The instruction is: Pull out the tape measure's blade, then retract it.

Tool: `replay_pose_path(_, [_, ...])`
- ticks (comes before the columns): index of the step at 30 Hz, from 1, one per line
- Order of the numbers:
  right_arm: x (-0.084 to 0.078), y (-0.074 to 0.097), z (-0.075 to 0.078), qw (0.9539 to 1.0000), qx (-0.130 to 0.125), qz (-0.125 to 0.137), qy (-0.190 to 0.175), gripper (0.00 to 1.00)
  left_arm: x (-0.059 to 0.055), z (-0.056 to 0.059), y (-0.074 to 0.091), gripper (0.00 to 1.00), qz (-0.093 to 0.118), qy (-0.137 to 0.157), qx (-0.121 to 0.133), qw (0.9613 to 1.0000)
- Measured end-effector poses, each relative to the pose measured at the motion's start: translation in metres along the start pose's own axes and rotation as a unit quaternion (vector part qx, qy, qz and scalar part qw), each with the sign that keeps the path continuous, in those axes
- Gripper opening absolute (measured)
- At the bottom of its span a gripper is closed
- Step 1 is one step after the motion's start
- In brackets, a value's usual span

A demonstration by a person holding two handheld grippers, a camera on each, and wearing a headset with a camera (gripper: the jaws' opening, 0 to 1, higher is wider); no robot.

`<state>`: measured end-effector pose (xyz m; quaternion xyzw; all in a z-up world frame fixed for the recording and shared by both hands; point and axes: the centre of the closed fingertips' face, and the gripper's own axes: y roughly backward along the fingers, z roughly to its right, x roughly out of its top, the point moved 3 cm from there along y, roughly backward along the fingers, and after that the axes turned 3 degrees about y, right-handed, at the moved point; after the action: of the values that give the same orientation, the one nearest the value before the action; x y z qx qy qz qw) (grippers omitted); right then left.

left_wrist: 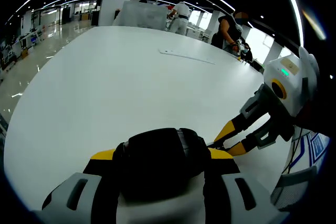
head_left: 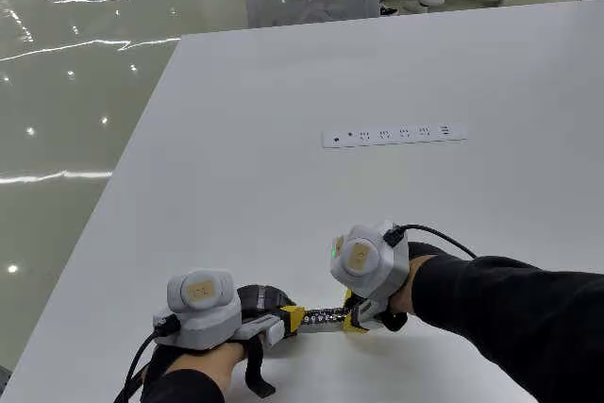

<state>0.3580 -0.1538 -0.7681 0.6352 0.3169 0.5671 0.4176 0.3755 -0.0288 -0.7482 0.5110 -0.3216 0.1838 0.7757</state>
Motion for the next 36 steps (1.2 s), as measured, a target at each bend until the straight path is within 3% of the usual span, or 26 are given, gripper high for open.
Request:
replay_pose_path(22, [0.007, -0.005, -0.002, 1.0, 0.0, 0.0, -0.002, 0.08, 0.0, 0.001, 0.0, 0.61, -0.001, 0.002, 0.0, 1.0])
replay_pose_path(26, [0.008, -0.005, -0.002, 0.9995, -0.002, 0.01, -0.031, 0.09, -0.001, 0.001, 0.0, 0.61, -0.001, 0.002, 0.0, 1.0])
replay_pose_path(32, [0.01, -0.007, -0.001, 0.9999, 0.0, 0.01, 0.001, 0.08, -0.001, 0.001, 0.0, 0.61, -0.001, 0.002, 0.0, 1.0])
replay_pose_path(36, [0.014, -0.008, -0.001, 0.9999, 0.0, 0.012, 0.002, 0.08, -0.001, 0.001, -0.001, 0.61, -0.001, 0.002, -0.001, 1.0])
